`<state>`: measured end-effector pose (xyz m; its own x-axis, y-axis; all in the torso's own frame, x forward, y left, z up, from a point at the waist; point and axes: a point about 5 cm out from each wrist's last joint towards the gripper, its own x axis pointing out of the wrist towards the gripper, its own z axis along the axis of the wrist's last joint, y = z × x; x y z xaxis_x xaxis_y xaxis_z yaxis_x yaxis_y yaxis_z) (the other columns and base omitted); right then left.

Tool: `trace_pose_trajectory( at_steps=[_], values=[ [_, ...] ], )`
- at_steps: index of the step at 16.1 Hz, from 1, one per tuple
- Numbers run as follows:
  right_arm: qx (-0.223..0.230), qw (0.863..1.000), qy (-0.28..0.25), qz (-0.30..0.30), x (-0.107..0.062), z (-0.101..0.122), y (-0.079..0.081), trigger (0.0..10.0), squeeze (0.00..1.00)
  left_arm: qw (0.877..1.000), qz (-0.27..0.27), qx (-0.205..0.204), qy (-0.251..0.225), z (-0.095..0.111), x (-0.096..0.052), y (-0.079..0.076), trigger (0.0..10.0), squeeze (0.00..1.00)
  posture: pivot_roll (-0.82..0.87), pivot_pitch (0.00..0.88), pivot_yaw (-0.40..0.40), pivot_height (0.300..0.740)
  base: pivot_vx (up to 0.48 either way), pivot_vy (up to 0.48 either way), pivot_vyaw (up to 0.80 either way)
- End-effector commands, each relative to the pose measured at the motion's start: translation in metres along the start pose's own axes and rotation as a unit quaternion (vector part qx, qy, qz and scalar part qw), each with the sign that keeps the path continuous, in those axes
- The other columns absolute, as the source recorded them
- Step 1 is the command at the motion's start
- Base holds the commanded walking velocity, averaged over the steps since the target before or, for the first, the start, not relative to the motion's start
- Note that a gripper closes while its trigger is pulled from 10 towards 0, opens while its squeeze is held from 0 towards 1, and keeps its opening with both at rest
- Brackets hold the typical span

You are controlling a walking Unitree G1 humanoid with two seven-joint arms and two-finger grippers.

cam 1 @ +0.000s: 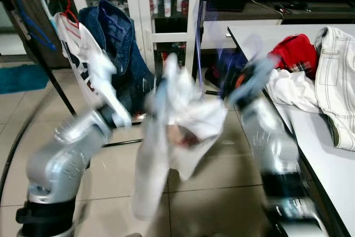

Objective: Hang hanger

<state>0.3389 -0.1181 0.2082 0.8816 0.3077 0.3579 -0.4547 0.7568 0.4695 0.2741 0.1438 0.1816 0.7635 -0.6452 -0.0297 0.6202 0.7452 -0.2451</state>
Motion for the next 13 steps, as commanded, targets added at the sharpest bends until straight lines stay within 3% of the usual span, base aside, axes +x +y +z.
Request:
trace_pose_trajectory(
  at_steps=[1,3,4,6,7,8,9,10,12,13],
  values=[
    [0.065,0.995,-0.071,0.024,0.006,0.026,0.007,0.0,0.00,0.997,0.039,0.018,0.060,-0.019,0.000,0.009,0.0,0.00,-0.07,0.000,0.026,0.740,0.000,0.000,0.00],
    [0.158,0.977,-0.129,0.068,0.013,0.045,0.017,0.0,0.00,0.986,0.027,0.045,0.157,-0.051,-0.002,0.007,0.0,0.00,-0.07,0.000,0.030,0.740,0.000,0.000,0.00],
    [0.168,0.973,-0.136,0.074,0.014,0.047,0.018,0.0,0.00,0.986,0.008,0.040,0.165,-0.055,-0.001,0.001,0.0,0.00,-0.08,0.000,0.034,0.740,0.000,0.000,0.00],
    [0.116,0.986,-0.108,0.053,0.014,0.042,0.012,0.0,0.00,0.988,-0.009,0.022,0.151,-0.054,0.000,-0.007,0.0,0.00,-0.08,0.000,0.037,0.740,0.000,0.000,0.00],
    [0.053,0.996,-0.069,0.011,0.014,0.033,0.002,0.0,0.00,0.989,-0.013,0.027,0.143,-0.052,-0.003,-0.007,0.0,0.00,-0.08,0.000,0.036,0.740,0.000,0.000,0.00],
    [-0.093,0.995,-0.014,-0.035,0.007,0.018,-0.013,0.0,0.00,0.997,-0.045,0.001,0.064,-0.030,-0.001,-0.018,0.0,0.00,-0.07,0.000,0.029,0.740,0.000,0.000,0.00],
    [-0.156,0.987,0.008,-0.043,-0.003,0.007,-0.021,0.0,0.00,0.991,-0.093,-0.057,-0.075,0.011,0.000,-0.033,0.0,0.00,-0.07,0.000,0.025,0.740,0.000,0.000,0.00],
    [-0.141,0.989,0.007,-0.052,-0.006,0.005,-0.021,0.0,0.00,0.984,-0.102,-0.079,-0.124,0.028,-0.001,-0.035,0.0,0.00,-0.06,0.000,0.020,0.740,0.000,0.000,0.00],
    [-0.198,0.980,0.017,-0.016,-0.009,-0.005,-0.016,0.0,0.00,0.975,-0.097,-0.087,-0.179,0.053,-0.001,-0.032,0.0,0.00,-0.06,0.000,0.020,0.740,0.000,0.000,0.00],
    [-0.205,0.978,0.020,-0.011,-0.009,-0.009,-0.015,0.0,0.00,0.973,-0.096,-0.087,-0.190,0.059,0.000,-0.031,0.0,0.00,-0.06,0.000,0.021,0.740,0.000,0.000,0.00]
  ],
)
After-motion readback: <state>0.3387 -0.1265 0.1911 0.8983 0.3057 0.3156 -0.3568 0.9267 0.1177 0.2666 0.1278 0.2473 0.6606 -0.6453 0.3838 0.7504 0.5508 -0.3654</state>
